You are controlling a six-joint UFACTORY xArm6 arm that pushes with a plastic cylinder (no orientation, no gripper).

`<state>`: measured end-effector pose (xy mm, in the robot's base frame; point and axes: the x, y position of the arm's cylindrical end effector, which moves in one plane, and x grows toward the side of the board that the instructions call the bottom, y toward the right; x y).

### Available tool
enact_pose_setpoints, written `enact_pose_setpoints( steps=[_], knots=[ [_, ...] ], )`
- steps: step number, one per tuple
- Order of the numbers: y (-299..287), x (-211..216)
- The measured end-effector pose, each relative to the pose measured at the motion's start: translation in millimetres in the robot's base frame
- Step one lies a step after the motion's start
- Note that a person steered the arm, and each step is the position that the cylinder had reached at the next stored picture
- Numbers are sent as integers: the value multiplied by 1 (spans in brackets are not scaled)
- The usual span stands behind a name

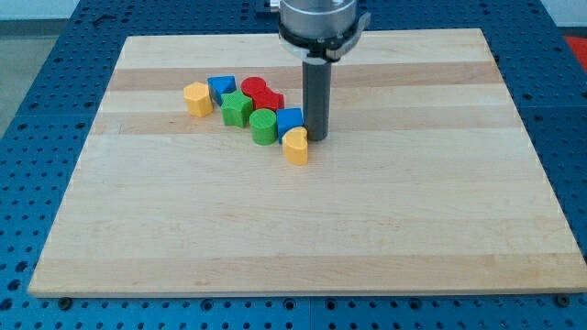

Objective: Push blue cube along with green circle slightly left

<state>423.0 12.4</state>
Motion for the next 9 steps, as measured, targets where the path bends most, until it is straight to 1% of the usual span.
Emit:
enact_pose_setpoints(
  steps=[1,2,3,4,5,6,9],
  knots=[
    [-4,21],
    [-2,24],
    [47,16],
    [71,-13],
    [65,-21],
    [47,-18],
    [-3,2]
  ],
)
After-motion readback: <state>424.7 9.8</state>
